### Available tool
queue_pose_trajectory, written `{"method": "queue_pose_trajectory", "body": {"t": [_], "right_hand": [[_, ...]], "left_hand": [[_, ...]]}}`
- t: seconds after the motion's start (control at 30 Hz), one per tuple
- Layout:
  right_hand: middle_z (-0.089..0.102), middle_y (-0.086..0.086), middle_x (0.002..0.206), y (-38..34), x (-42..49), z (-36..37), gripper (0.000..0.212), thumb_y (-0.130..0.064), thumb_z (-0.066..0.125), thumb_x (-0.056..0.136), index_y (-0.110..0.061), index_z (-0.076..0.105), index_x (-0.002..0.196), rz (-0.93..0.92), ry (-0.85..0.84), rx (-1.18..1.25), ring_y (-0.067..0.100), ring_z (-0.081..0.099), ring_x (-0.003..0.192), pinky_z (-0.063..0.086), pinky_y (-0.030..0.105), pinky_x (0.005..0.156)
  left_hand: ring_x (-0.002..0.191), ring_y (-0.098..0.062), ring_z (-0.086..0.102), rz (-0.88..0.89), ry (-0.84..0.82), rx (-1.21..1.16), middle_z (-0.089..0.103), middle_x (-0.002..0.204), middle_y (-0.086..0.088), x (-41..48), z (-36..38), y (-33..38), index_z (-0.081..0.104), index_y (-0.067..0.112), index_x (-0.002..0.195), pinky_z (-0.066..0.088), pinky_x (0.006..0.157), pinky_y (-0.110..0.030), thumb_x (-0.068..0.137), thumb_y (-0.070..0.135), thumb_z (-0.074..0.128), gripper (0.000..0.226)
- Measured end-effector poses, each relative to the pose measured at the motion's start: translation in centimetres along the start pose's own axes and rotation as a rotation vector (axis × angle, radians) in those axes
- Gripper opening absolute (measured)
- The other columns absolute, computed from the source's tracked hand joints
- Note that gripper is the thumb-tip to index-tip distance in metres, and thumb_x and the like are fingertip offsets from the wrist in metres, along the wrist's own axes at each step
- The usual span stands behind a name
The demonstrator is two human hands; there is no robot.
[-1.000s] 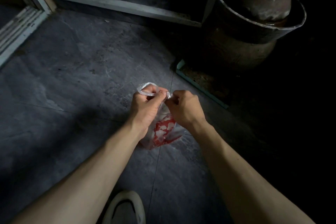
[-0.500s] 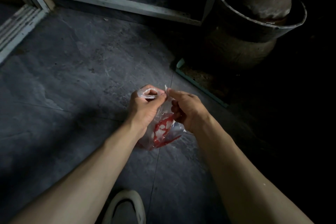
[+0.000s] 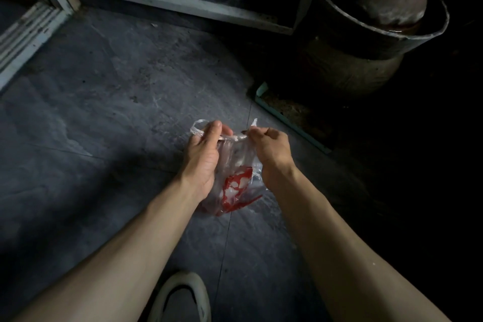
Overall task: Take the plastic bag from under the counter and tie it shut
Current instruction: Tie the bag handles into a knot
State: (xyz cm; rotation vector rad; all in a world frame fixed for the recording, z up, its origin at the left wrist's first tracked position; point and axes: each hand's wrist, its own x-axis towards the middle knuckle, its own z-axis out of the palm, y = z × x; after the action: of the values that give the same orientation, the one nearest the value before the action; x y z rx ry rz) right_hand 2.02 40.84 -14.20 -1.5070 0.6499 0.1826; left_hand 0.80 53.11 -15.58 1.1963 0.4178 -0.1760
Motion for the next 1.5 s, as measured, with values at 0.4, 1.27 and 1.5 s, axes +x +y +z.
{"method": "queue_pose_trajectory", "body": {"t": [0.4, 1.27, 1.5], "right_hand": [[0.068, 0.005, 0.079, 0.9, 2.2, 0.2, 0.019, -0.024, 0.057, 0.099, -0.013, 0.064, 0.085, 0.04, 0.19, -0.059, 0.021, 0.067, 0.078, 0.058, 0.037, 0.075], [0.075, 0.007, 0.102, 2.5, 0.4, -0.9, 0.034, -0.041, 0.068, 0.091, -0.01, 0.07, 0.106, -0.099, -0.191, -0.062, 0.02, 0.073, 0.094, 0.058, 0.029, 0.08], [0.071, 0.004, 0.084, 3.1, 0.2, 0.7, 0.031, -0.037, 0.052, 0.101, -0.011, 0.069, 0.096, -0.236, -0.07, -0.196, 0.019, 0.068, 0.079, 0.057, 0.036, 0.072]], "left_hand": [[0.069, -0.012, 0.061, -0.016, 0.19, 0.243, 0.062, 0.069, 0.004, 0.3, -1.7, -1.7, 0.053, 0.023, 0.066, 0.047, 0.065, -0.027, 0.098, 0.04, 0.052, 0.037], [0.099, -0.016, 0.074, -0.05, -0.04, 0.063, 0.076, 0.109, -0.008, 0.0, -1.4, -1.6, 0.07, 0.021, 0.115, 0.057, 0.089, -0.03, 0.082, 0.005, 0.076, 0.036], [0.09, -0.01, 0.075, 0.056, 0.152, 0.329, 0.079, 0.099, 0.001, 0.8, 0.3, -2.3, 0.074, 0.021, 0.112, 0.06, 0.081, -0.027, 0.093, 0.017, 0.066, 0.02]]}}
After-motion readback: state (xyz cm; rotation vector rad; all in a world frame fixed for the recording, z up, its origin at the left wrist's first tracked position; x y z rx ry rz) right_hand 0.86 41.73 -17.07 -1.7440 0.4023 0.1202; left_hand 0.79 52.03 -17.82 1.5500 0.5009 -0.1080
